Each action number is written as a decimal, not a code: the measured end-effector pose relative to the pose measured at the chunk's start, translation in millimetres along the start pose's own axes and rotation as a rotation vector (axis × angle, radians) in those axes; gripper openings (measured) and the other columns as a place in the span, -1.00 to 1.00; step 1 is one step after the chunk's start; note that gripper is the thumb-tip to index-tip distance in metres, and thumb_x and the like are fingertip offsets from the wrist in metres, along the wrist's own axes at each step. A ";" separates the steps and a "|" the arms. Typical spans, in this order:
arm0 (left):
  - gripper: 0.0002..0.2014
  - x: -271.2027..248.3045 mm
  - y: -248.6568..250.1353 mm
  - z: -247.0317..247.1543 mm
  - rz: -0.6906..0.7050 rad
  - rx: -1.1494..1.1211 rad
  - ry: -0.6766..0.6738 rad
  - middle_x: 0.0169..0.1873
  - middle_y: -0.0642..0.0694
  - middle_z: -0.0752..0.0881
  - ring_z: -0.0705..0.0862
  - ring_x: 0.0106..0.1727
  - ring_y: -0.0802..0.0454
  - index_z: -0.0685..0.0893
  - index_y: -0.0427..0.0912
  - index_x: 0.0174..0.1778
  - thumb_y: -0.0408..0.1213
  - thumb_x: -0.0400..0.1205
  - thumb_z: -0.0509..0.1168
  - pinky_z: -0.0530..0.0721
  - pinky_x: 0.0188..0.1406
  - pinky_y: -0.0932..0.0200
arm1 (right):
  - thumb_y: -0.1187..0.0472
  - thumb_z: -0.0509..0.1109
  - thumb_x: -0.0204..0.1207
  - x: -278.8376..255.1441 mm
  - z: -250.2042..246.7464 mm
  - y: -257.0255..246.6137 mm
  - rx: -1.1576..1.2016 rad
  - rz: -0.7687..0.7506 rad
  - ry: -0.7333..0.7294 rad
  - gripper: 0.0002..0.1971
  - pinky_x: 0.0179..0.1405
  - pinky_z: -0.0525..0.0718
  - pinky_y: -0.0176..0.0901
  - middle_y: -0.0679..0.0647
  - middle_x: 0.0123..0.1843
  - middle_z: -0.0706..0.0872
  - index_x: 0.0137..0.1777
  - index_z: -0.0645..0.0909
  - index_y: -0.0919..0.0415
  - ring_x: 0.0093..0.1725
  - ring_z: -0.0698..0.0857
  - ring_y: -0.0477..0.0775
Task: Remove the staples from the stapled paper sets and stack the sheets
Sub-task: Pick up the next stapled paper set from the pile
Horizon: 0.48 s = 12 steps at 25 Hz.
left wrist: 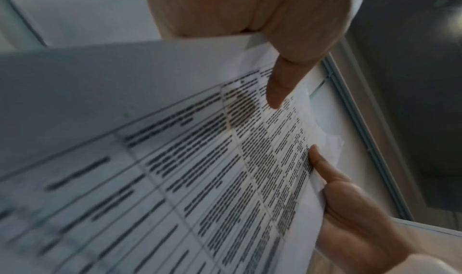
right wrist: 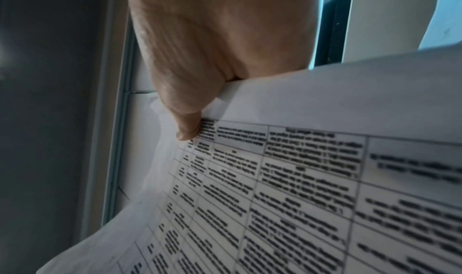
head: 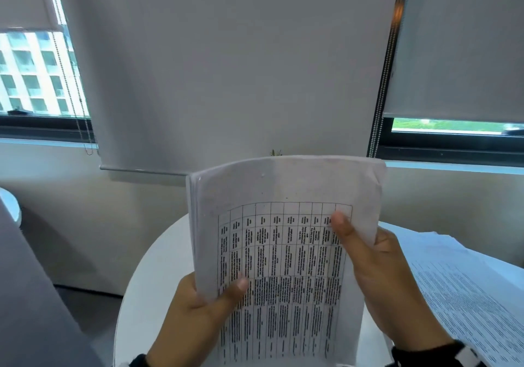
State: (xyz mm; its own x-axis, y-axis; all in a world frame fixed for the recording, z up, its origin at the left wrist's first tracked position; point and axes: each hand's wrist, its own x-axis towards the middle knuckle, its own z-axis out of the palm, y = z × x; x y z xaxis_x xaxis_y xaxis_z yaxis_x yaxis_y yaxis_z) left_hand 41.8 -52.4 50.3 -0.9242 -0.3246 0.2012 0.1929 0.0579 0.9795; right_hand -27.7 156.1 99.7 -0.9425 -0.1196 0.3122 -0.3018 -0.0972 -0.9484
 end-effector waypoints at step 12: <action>-0.57 22.4 35.2 -53.6 0.560 0.782 -0.347 -0.18 0.19 0.79 0.76 -0.07 0.15 0.75 0.09 -0.07 -0.49 0.41 0.13 0.71 -0.05 0.16 | -0.25 0.59 0.17 7.7 -36.2 -54.6 -0.696 -0.513 -0.119 -0.34 0.28 0.43 -0.54 -0.45 0.31 0.59 0.33 0.55 -0.32 0.34 0.51 -0.46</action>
State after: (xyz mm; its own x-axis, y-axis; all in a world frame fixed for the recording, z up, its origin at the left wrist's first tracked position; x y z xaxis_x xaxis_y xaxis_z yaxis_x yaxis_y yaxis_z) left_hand 45.6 -108.2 88.8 -0.8358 0.2223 0.5021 0.4721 0.7577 0.4505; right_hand -23.7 196.2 151.9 -0.6569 -0.3330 0.6765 -0.7405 0.4536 -0.4958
